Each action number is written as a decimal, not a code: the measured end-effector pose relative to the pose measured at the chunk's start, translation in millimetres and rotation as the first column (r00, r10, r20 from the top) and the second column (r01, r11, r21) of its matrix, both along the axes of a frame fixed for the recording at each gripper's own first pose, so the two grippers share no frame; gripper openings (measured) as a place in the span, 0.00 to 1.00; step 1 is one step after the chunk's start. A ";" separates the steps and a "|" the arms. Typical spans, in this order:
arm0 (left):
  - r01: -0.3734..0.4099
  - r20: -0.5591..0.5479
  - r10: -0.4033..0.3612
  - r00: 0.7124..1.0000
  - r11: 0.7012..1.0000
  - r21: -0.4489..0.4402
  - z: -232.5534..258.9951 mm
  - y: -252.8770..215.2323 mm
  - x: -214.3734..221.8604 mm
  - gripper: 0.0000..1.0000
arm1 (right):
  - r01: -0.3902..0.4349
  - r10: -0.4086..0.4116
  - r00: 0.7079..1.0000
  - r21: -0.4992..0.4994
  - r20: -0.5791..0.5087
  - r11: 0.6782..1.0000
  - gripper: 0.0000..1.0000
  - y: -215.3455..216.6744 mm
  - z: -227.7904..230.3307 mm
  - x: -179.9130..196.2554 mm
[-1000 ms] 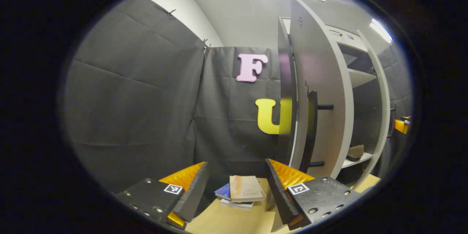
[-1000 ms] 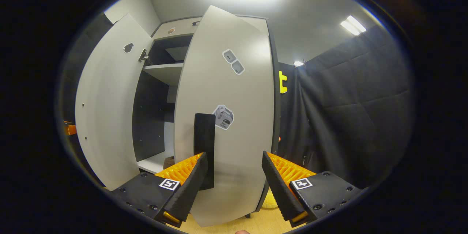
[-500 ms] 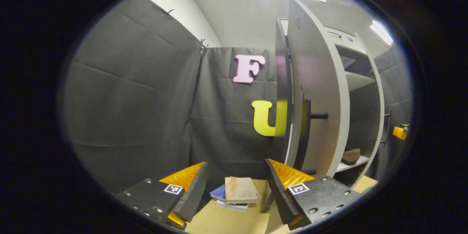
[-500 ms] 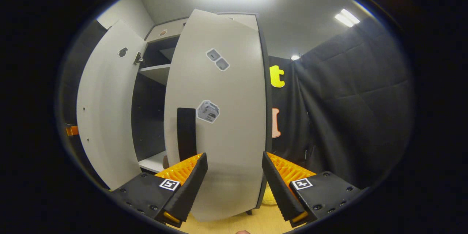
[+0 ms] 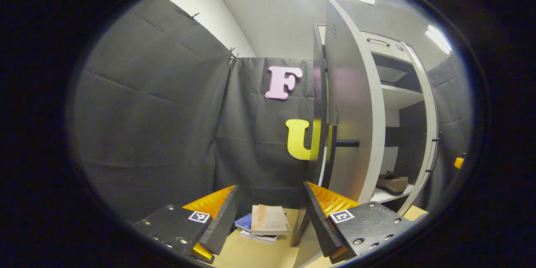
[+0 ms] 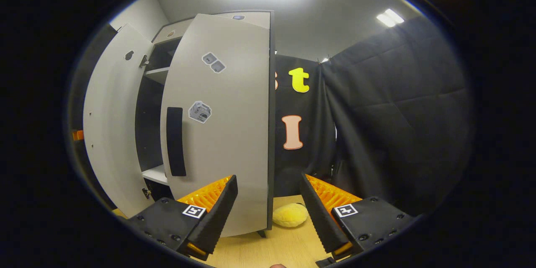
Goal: Grab one shoe with the right hand and put it into the shoe cabinet, grab the other shoe with the left hand and put it into the shoe cabinet; then close the right door with the right hand and the left door with the left hand.
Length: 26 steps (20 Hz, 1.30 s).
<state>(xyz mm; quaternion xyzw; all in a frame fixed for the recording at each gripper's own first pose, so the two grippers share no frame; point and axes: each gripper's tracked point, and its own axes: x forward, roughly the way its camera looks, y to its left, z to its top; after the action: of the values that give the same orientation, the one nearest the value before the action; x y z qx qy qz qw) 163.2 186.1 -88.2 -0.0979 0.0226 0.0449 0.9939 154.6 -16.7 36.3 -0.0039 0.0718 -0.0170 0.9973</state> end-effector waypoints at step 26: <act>0.078 0.005 -0.079 0.997 0.989 0.122 27.1 -112.0 -9.5 0.91 | -0.078 0.078 0.997 0.001 -0.030 0.997 0.95 -44.3 -21.1 -5.8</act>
<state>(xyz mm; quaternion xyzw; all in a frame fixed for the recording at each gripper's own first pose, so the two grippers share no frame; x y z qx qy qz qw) 153.7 74.1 -61.2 -0.0362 0.0187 0.0064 0.9991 148.8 -61.0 15.2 -0.0068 0.0865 0.0217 0.9960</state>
